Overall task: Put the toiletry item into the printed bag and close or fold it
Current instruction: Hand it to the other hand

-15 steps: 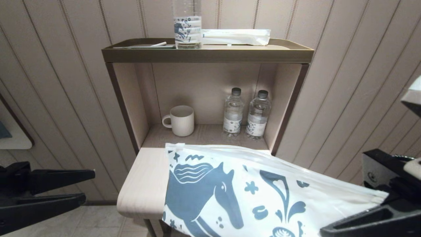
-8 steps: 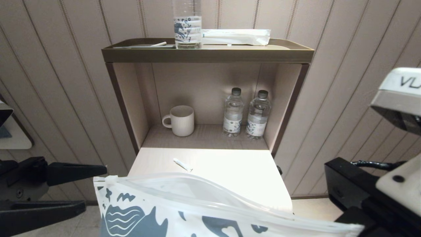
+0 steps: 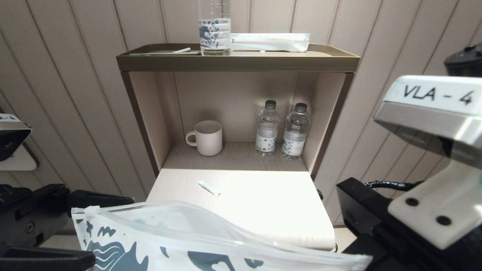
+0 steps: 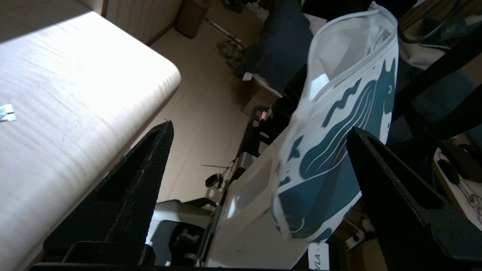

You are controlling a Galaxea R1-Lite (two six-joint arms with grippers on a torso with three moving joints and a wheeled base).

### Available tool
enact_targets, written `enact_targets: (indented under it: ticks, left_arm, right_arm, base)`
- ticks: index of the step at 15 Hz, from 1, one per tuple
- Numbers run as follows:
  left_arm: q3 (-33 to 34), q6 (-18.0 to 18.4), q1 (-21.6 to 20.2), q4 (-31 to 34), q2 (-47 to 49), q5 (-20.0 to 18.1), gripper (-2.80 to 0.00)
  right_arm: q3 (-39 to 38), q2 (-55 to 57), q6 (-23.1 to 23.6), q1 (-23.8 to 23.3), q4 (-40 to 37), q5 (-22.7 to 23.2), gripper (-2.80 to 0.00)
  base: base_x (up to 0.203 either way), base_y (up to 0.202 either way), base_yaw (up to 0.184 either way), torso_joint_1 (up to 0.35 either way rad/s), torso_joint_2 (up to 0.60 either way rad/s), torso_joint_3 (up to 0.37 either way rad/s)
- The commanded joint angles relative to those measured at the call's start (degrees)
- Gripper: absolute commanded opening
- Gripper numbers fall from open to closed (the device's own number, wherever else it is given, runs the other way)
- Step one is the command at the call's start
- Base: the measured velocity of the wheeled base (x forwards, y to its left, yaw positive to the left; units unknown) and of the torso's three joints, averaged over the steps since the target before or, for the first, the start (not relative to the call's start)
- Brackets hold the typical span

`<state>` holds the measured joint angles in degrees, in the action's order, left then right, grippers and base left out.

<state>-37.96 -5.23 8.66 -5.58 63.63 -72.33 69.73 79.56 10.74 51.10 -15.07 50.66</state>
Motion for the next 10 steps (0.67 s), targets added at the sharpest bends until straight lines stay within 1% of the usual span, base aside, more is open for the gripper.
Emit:
enact_targets:
  ticks: [1,2,5,7,10]
  left_arm:
    - [-0.18,-0.04,0.58,-0.04,-0.23,-0.45,0.0]
    - [-0.18,-0.12,1.38,-0.04,-0.75,-0.45,0.0]
    - [-0.53,-1.48,1.54,-0.04,-2.26,-0.45,0.0]
    - [-0.18,-1.63,1.72,-0.04,-2.85,-0.45,0.0]
    - [0.35,-1.63,1.69,0.04,-3.93,-0.45,0.0]
  right_arm:
    - [0.38,1.19,0.07,0.9,0.05,0.31,-2.8]
    - [0.65,1.54,0.07,1.51,0.13,0.31,-2.8]
    - [2.42,3.07,0.07,2.67,0.13,0.31,-2.8]
    - [3.5,3.77,0.07,3.22,0.13,0.22,-2.8]
    - [4.37,3.67,0.07,2.86,0.13,0.14,-2.8]
  base:
    - [0.0,0.0,0.0,0.0,0.0,0.0]
    - [0.0,0.0,0.0,0.0,0.0,0.0]
    - [0.0,0.0,0.0,0.0,0.0,0.0]
    - [0.0,0.0,0.0,0.0,0.0,0.0]
    - [0.0,0.0,0.0,0.0,0.0,0.0]
